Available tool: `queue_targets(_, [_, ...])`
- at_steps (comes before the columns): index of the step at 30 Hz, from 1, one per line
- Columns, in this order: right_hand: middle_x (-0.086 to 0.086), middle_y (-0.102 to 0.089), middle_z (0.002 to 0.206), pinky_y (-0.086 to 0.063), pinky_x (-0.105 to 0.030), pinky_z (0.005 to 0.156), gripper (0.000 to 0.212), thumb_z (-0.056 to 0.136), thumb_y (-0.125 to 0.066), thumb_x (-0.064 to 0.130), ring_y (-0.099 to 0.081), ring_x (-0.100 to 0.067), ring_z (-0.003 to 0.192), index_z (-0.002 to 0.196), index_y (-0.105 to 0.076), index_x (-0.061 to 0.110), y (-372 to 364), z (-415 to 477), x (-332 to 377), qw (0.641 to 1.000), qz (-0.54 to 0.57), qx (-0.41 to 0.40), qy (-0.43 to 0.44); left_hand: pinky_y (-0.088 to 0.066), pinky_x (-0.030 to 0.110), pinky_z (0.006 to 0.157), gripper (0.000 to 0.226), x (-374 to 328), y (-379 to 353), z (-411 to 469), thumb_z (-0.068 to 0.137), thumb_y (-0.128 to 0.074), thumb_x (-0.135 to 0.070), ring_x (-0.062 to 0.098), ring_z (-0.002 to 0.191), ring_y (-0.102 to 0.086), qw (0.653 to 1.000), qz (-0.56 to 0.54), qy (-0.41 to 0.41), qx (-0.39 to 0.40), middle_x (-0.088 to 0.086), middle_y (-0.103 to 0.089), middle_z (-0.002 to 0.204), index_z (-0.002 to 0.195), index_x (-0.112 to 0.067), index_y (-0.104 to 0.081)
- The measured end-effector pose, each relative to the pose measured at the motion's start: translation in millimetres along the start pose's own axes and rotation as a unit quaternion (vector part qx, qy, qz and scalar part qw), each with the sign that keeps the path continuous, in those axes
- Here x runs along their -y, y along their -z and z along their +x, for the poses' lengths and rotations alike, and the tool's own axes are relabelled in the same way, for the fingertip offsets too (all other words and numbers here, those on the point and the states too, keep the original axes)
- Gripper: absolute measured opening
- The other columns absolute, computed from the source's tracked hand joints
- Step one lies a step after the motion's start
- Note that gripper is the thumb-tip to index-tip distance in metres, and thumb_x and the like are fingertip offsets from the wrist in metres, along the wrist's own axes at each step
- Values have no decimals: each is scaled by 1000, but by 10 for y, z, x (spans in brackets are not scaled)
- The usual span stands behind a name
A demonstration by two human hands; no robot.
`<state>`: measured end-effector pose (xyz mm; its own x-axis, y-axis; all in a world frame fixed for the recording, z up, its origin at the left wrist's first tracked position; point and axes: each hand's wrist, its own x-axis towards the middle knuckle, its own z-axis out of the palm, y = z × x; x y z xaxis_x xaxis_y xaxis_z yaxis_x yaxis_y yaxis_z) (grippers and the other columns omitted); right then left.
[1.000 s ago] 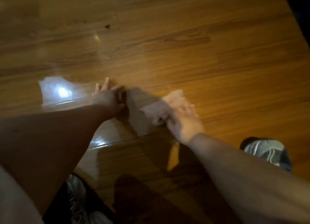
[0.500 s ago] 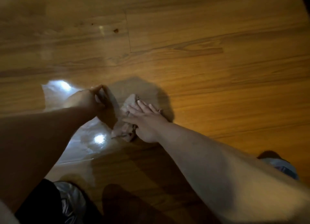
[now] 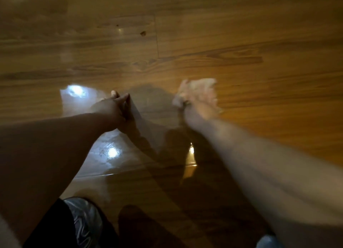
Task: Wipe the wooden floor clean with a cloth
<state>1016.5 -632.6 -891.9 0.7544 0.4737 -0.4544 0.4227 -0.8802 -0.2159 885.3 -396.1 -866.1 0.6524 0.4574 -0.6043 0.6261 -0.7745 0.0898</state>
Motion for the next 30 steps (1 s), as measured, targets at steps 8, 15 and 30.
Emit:
queue_targets(8, [-4,-15,161,-8,-42,119,55,94,-46,29,-6,-27,148,147,-35,30,-26,65,-44,990,12,-60,125,-43,38,98,85,-10,51,-23,87,-65,-19,34,138,-32,999,38,11,14,-1,-1,161,150,-42,-13])
queue_targets(15, [-11,-3,162,-7,-43,117,60,99,-38,29,-3,-36,147,154,-16,22,212,306,-238,962,140,-79,-223,-41,38,98,86,44,14,1,85,-69,-25,33,141,-28,998,58,1,4,-3,-7,161,149,-44,-15])
queue_targets(30, [-9,-15,160,-12,-46,117,53,98,-41,37,-10,-34,146,149,-31,28,446,570,-835,939,153,-123,-283,-42,33,96,90,50,67,-41,80,-75,-24,26,136,-38,999,24,4,-29,-6,-16,159,150,-37,-20])
